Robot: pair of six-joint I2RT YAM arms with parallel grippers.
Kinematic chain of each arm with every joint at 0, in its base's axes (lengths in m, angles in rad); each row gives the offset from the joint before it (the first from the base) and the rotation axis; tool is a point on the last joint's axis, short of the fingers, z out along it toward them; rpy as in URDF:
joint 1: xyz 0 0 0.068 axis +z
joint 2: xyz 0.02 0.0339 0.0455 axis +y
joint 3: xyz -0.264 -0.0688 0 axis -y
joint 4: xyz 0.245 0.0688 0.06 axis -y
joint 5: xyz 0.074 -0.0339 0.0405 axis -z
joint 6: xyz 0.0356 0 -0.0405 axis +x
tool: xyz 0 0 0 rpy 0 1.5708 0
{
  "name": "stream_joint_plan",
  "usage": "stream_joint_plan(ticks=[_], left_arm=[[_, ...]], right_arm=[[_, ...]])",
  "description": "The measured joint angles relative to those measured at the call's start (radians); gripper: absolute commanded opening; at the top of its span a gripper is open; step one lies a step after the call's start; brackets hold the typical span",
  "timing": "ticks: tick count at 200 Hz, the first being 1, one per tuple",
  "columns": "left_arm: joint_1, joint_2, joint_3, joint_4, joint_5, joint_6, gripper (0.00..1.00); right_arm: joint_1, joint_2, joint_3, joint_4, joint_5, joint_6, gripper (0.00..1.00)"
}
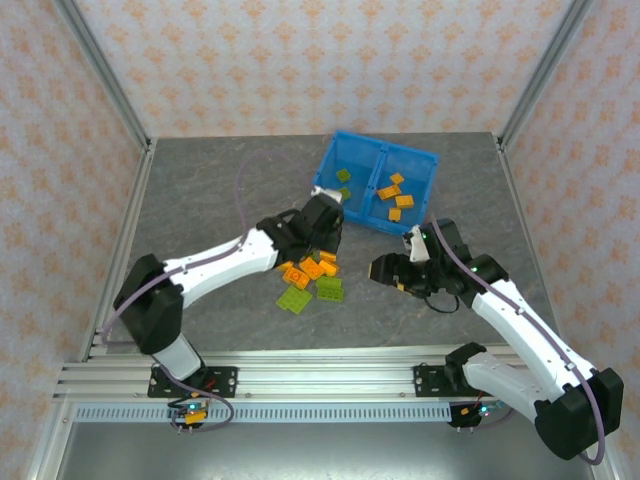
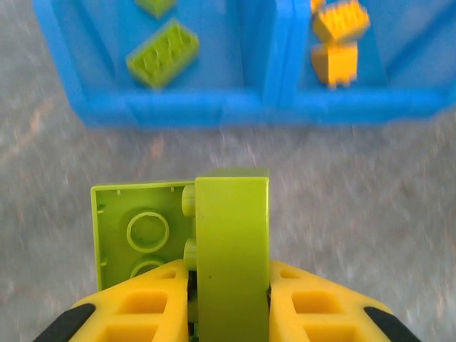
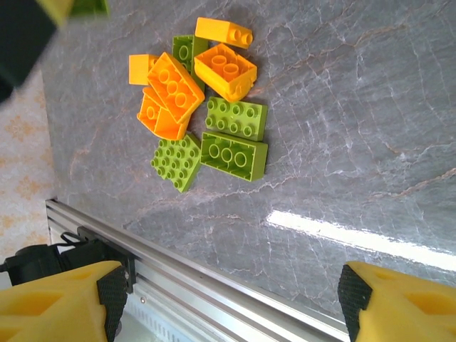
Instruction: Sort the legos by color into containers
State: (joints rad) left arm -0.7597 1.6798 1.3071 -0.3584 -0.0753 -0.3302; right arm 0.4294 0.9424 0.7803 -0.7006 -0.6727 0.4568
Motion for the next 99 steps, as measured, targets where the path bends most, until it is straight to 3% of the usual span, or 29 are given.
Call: stream_joint_plan(ticks=[37,99], left_arm=[[0.095,0.259,0.298,0.059,0.035,0.046,0.25],[0.154,0.673,0.787,0.0,0.097,0.079,0.29]], right_arm=[[0.0,0.003,0.003,0.013,0.014,0.008,0.79],[0.0,0.002,0.003,0.013,0.031,0.008,0.8]])
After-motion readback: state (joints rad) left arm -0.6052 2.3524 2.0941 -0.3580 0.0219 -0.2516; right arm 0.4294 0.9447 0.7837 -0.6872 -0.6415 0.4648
